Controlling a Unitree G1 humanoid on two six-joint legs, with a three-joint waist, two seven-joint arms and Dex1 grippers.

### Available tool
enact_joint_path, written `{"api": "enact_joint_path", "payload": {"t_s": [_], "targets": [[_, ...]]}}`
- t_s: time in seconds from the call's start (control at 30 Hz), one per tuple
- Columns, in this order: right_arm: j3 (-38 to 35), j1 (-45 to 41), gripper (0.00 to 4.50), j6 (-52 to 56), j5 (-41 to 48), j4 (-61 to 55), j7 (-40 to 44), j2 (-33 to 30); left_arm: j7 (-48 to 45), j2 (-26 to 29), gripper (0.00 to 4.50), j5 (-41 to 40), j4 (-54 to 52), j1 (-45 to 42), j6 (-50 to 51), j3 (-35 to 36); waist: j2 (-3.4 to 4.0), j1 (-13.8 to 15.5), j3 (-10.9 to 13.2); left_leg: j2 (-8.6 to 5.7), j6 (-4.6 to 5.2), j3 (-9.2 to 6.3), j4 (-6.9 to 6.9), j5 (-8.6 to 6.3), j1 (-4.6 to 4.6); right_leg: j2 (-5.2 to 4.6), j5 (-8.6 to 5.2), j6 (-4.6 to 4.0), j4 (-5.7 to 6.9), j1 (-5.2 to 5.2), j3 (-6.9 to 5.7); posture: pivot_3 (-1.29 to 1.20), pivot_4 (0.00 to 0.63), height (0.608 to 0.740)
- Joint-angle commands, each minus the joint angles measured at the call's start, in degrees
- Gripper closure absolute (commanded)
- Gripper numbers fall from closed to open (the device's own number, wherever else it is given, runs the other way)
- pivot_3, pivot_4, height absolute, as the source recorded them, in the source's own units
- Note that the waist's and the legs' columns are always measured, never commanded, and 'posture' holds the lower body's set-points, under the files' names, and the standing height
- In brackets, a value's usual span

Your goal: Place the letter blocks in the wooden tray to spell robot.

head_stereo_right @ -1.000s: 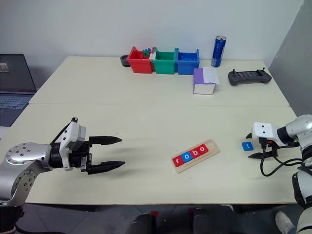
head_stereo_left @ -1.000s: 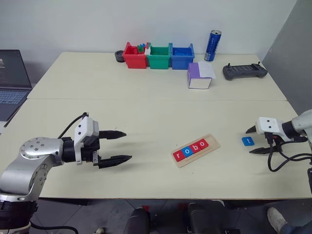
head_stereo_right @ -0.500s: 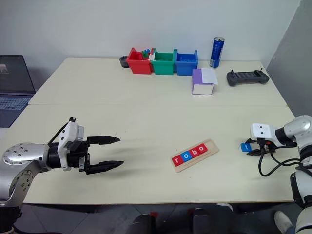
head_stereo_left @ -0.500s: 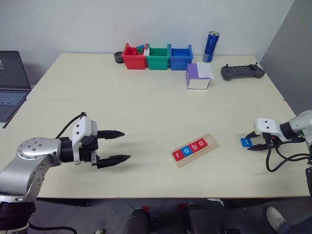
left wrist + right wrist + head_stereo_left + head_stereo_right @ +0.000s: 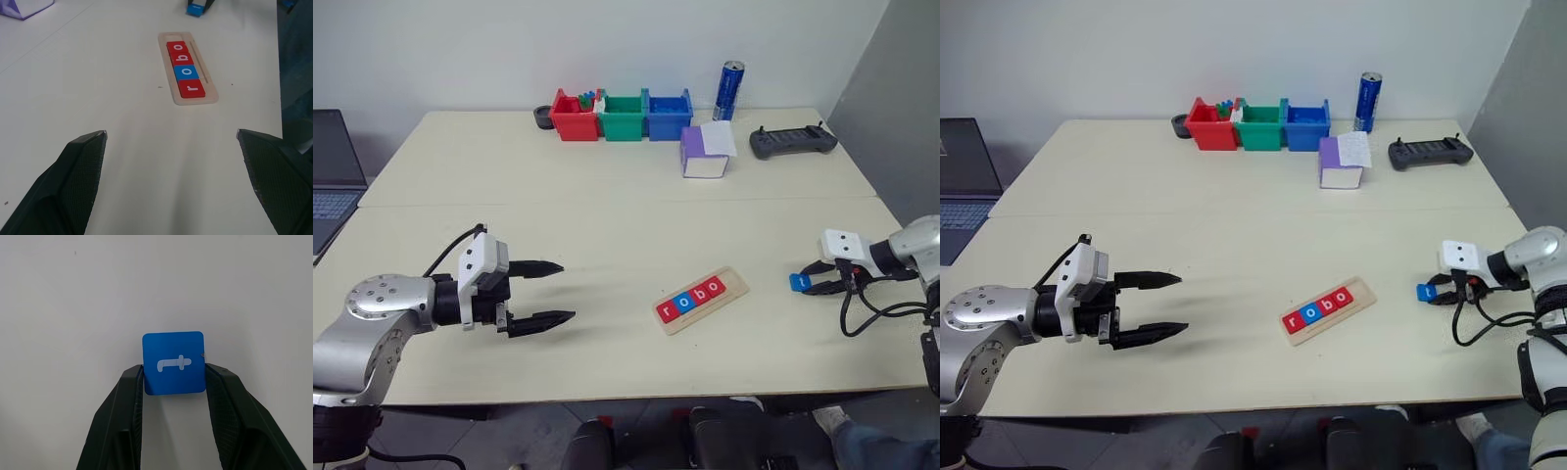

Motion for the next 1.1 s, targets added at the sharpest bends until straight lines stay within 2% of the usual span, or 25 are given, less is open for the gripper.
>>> {"api": "enact_joint_path", "payload": {"t_s": [0.03,0.2,0.3,0.53,0.9,1.1], "targets": [[0.18,-1.28,3.05,0.24,4.55,-6.15,5.1,-1.31,-0.26,0.83,0.0,-0.5,-0.85,-0.01,-0.36,1.24,0.0,0.05,0.0,0.0,0.0,0.0,-0.01,0.0,0.0,0.0,0.0,0.0,-0.01,0.0,0.0,0.0,0.15,0.74],[4.48,0.94,3.05,2.49,12.17,-16.37,5.1,-1.66,-0.21,0.54,0.0,-0.5,-0.69,-0.48,-0.49,0.85,0.0,0.22,0.0,0.0,0.0,-0.01,-0.03,-0.01,-0.06,0.0,-0.01,0.01,-0.08,-0.02,-0.01,0.0,0.15,0.74],[7.4,0.5,3.05,1.92,13.29,-19.01,5.1,-1.03,-0.21,0.41,0.0,-0.4,-0.52,-0.97,-0.55,0.48,0.01,0.22,0.01,0.0,0.01,-0.01,-0.03,-0.01,-0.07,0.0,-0.01,0.01,-0.07,-0.04,-0.01,0.0,0.15,0.74],[14.24,-2.6,3.05,-3.69,11.74,-15.67,5.1,1.12,0.05,0.5,0.0,-0.59,-1.32,-0.66,-0.23,0.77,0.01,0.09,0.01,0.0,0.01,0.01,-0.02,-0.02,-0.07,0.01,-0.01,0.01,-0.06,-0.07,0.0,0.0,0.15,0.74],[25.17,-8.59,3.05,-5.02,14.63,-13.85,5.1,4.29,1.58,0.03,0.0,-0.92,-3.25,1.23,0.02,1.62,0.01,0.21,0.02,0.01,0.01,-0.01,-0.03,-0.02,-0.09,0.01,-0.01,0.0,-0.07,-0.09,-0.02,0.0,0.15,0.74],[27.68,-8.58,3.05,-6.14,15.87,-13.24,5.1,5.19,2.62,-0.12,0.0,-1.48,-4.17,2.47,0.17,2.11,0.02,0.28,0.02,0.01,0.01,-0.02,-0.04,-0.02,-0.1,0.01,-0.01,0.0,-0.06,-0.11,-0.02,0.0,0.15,0.74]]}}
